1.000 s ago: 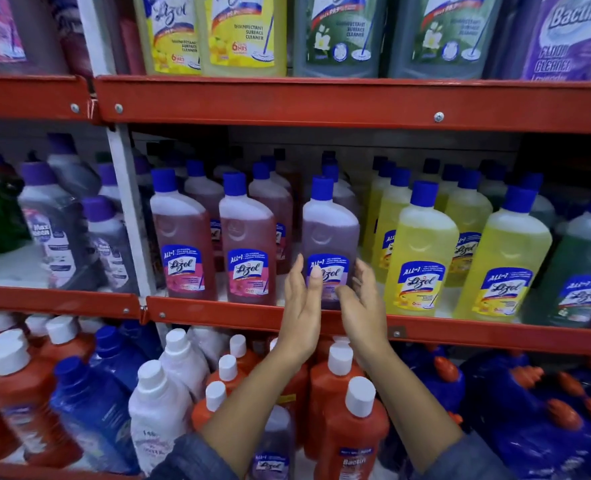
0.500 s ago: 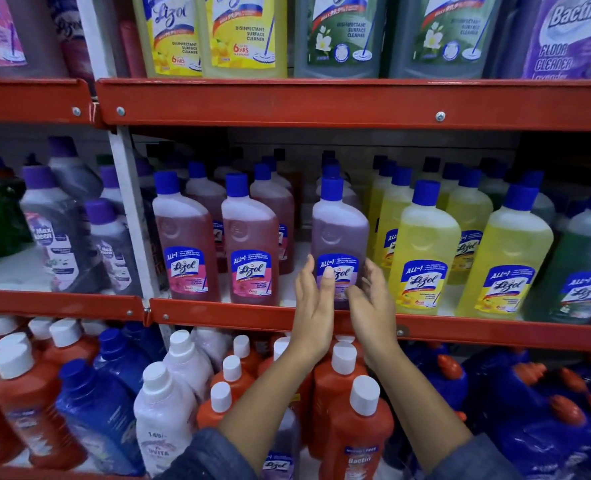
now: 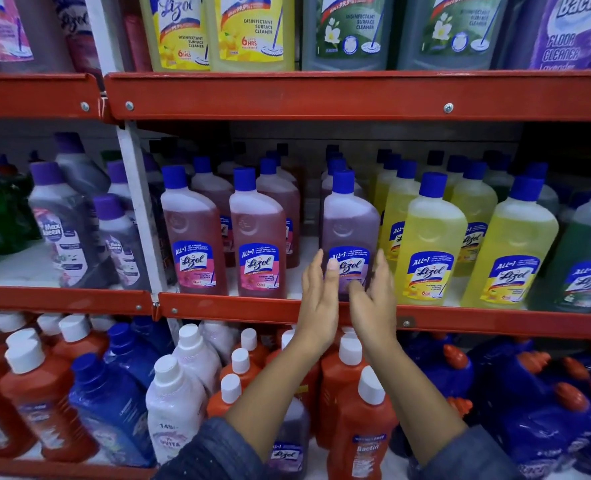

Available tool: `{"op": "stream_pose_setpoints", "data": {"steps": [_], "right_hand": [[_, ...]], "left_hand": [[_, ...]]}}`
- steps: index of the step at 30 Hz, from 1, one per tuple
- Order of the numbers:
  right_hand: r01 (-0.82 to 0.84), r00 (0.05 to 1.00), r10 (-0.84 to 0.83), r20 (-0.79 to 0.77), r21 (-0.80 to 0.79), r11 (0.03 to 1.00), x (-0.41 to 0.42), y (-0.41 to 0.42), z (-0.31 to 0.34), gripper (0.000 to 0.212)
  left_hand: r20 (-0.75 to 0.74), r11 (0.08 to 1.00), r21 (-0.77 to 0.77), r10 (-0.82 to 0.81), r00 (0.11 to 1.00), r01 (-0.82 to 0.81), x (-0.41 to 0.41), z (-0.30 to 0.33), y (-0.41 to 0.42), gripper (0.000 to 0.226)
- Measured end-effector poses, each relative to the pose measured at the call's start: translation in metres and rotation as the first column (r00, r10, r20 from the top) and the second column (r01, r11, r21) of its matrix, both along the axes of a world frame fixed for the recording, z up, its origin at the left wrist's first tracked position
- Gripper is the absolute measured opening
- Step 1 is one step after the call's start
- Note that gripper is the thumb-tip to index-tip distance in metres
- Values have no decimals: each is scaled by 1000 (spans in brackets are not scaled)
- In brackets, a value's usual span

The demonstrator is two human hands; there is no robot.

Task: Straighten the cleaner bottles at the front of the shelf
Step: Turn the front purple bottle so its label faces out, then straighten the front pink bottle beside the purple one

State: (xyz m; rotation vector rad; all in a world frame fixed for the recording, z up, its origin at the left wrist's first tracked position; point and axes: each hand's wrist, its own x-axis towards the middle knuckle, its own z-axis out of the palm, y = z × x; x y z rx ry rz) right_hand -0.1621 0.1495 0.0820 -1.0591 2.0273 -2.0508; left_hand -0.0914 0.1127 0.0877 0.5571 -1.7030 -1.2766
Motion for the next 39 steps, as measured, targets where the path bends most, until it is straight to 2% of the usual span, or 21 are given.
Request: {"op": "stream_pose_setpoints", "data": {"steps": [2,4,6,8,10,13,15,19,23,34,37,39], "right_hand": [[116,986,-130,-104,-129,985,15,3,4,63],[135,968,-186,-168,-274,952,32,1,7,56],[74,969,-146,-198,-331,941,46,-8,8,47],[-13,980,-47,-192,-301,953,60,-21,9,39],[-110,984,75,-159,-223,969,72,-34,10,39],[-235,972,235,-15,-35,971,80,-52,9,46],[-298,950,293,109,36,954,81,-60,9,48],[-308,926,301,227,-4,951,76,-68,6,49],[-267,928,264,261,-28,963,74,-62,8,48],[-211,945,211,250,-30,977,81,-61,7,51],[-212,947,208,245,-9,977,79,-59,8,52],[-170,970,166,177,9,985,82,-54,10,52]], "left_hand": [[-76,990,-81,107,991,-113,13,-2,-6,42],[-194,955,-137,234,953,-263,28,-4,-14,35],[-267,898,-132,375,888,-419,44,-5,-26,34],[-277,848,-103,478,834,-520,58,-4,-39,43],[-207,868,-58,473,856,-493,68,-1,-50,54],[-85,938,40,347,934,-345,75,-3,-64,57],[-114,956,113,282,953,-270,76,-7,-71,57],[-196,958,212,237,952,-195,78,-11,-78,49],[-182,967,205,188,965,-150,78,-9,-74,58],[-154,984,157,113,982,-88,84,-3,-63,41],[-127,986,126,125,984,-109,85,-2,-63,42],[-110,982,73,180,978,-172,83,-3,-62,51]]}}
